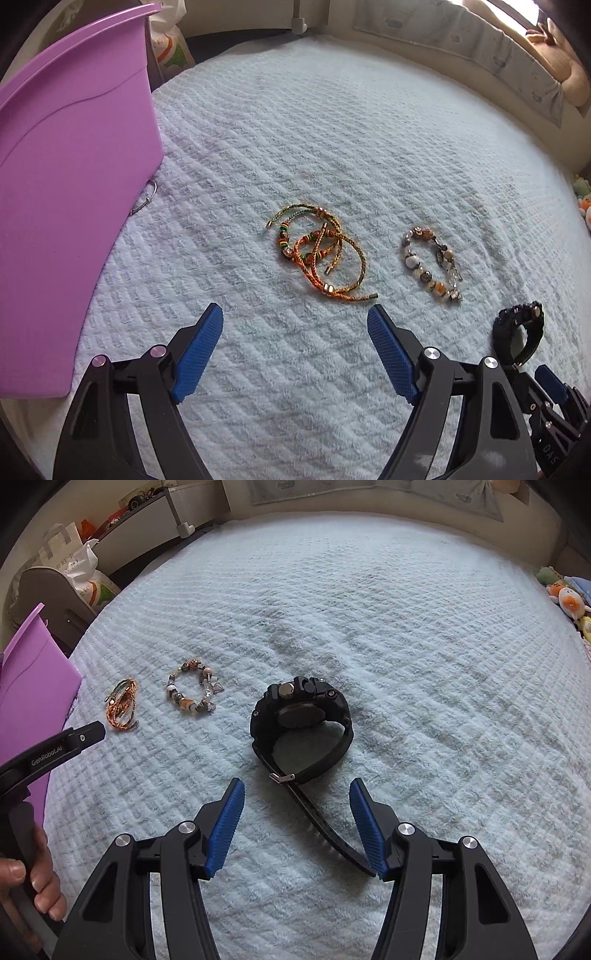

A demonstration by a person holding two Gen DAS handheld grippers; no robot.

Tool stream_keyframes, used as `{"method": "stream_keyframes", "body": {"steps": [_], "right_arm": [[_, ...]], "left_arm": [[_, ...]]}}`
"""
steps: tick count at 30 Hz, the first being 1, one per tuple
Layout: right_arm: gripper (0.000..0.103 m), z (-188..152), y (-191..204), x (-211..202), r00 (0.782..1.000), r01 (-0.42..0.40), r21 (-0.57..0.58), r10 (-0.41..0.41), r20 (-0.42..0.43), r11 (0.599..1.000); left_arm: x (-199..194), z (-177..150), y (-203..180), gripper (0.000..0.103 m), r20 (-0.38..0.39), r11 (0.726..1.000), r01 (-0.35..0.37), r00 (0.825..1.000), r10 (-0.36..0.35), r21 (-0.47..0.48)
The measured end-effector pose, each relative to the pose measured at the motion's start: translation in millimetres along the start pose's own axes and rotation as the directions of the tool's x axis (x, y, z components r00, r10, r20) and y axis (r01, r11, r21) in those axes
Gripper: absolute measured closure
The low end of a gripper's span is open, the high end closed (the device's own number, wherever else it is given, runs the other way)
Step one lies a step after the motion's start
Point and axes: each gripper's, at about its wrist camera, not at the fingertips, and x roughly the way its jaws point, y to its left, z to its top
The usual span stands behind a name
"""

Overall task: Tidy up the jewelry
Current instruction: 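Move the left gripper to the orange braided bracelets while the right approaches the black watch, then close the left gripper on an orange bracelet while the right closes on the watch strap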

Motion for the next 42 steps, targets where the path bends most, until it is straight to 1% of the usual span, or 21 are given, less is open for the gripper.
{"method": "stream_keyframes", "body": {"steps": [6, 10, 14, 18, 22, 24, 25, 27, 28, 29, 30, 31, 32, 33, 36, 37, 39, 42], "right_arm": [[0.046, 4.7, 0.6, 14.2, 1.0, 0.011, -0.003, -0.011, -0.002, 1.0], [0.046, 3.4, 1.9, 21.1, 1.0, 0.023, -0.01, -0.023, -0.011, 1.0], [0.046, 2.3, 3.3, 28.9, 0.999, 0.027, -0.006, -0.027, -0.017, 1.0], [0.046, 2.8, 3.6, 36.3, 0.999, 0.032, -0.007, -0.032, -0.017, 0.999], [0.046, 3.2, 4.2, 40.1, 0.999, 0.036, -0.01, -0.036, -0.01, 0.999], [0.046, 5.5, 8.2, 44.4, 0.999, 0.04, -0.011, -0.04, -0.006, 0.999], [0.046, 6.0, 8.7, 45.4, 0.999, 0.042, -0.011, -0.042, -0.005, 0.999], [0.046, 5.8, 9.7, 46.8, 0.999, 0.044, -0.012, -0.044, -0.001, 0.999], [0.047, 6.1, 10.3, 47.5, 0.999, 0.045, -0.013, -0.045, 0.0, 0.999], [0.047, 6.8, 10.4, 47.8, 0.999, 0.045, -0.014, -0.045, 0.002, 0.999], [0.048, 7.3, 10.4, 47.9, 0.999, 0.044, -0.014, -0.044, 0.004, 0.999], [0.049, 7.6, 10.1, 48.1, 0.999, 0.046, -0.012, -0.046, 0.005, 0.999], [0.05, 8.7, 7.8, 47.4, 0.999, 0.046, -0.012, -0.046, 0.005, 0.999], [0.051, 8.8, 7.2, 47.2, 0.999, 0.044, -0.011, -0.044, 0.005, 0.999], [0.054, 8.7, 5.8, 45.8, 0.999, 0.045, -0.012, -0.045, 0.004, 0.999], [0.055, 8.8, 5.4, 45.5, 0.999, 0.043, -0.01, -0.043, 0.004, 0.999], [0.063, 7.6, 4.0, 42.2, 0.999, 0.042, -0.008, -0.042, 0.003, 0.999], [0.069, 6.8, 2.9, 40.6, 0.999, 0.035, -0.006, -0.035, -0.005, 0.999]], "left_arm": [[19.6, 10.1, -1.4, 0.024, 0.007, 1.0, -0.011, 1.0, 0.012, -0.028], [28.6, 10.6, -4.0, 0.025, 0.014, 1.0, -0.022, 1.0, 0.022, -0.021], [39.4, 8.7, -9.2, 0.035, 0.004, 1.0, -0.027, 1.0, 0.027, 0.0], [43.2, 4.0, -12.9, 0.036, 0.025, 0.998, -0.05, 0.998, 0.05, 0.021], [44.8, 1.8, -12.8, 0.039, 0.039, 0.998, -0.058, 0.998, 0.057, 0.028], [43.2, -0.5, -15.8, 0.044, 0.042, 0.998, -0.05, 0.998, 0.049, 0.031], [43.5, 0.6, -15.8, 0.045, 0.044, 0.998, -0.05, 0.998, 0.048, 0.032], [44.6, 1.3, -20.0, 0.053, 0.047, 0.999, -0.039, 0.998, 0.037, 0.035], [43.7, 1.2, -21.8, 0.055, 0.049, 0.999, -0.036, 0.998, 0.034, 0.038], [44.6, 3.4, -22.7, 0.06, 0.051, 0.999, -0.033, 0.998, 0.031, 0.043], [44.9, 3.7, -24.1, 0.068, 0.051, 0.998, -0.025, 0.998, 0.022, 0.049], [44.8, 3.2, -26.0, 0.073, 0.051, 0.998, -0.017, 0.999, 0.014, 0.053], [43.0, 3.6, -24.7, 0.083, 0.049, 0.998, -0.011, 0.999, 0.008, 0.057], [42.2, 2.5, -26.4, 0.089, 0.049, 0.998, -0.013, 0.999, 0.01, 0.062], [40.6, 0.7, -27.1, 0.095, 0.047, 0.998, -0.01, 0.999, 0.007, 0.06], [39.3, -0.9, -26.5, 0.096, 0.046, 0.998, -0.006, 0.999, 0.003, 0.057], [36.1, -2.0, -26.4, 0.097, 0.045, 0.999, 0.005, 0.999, -0.007, 0.052], [33.3, -1.3, -21.1, 0.097, 0.038, 0.999, 0.021, 0.999, -0.023, 0.043]]}}
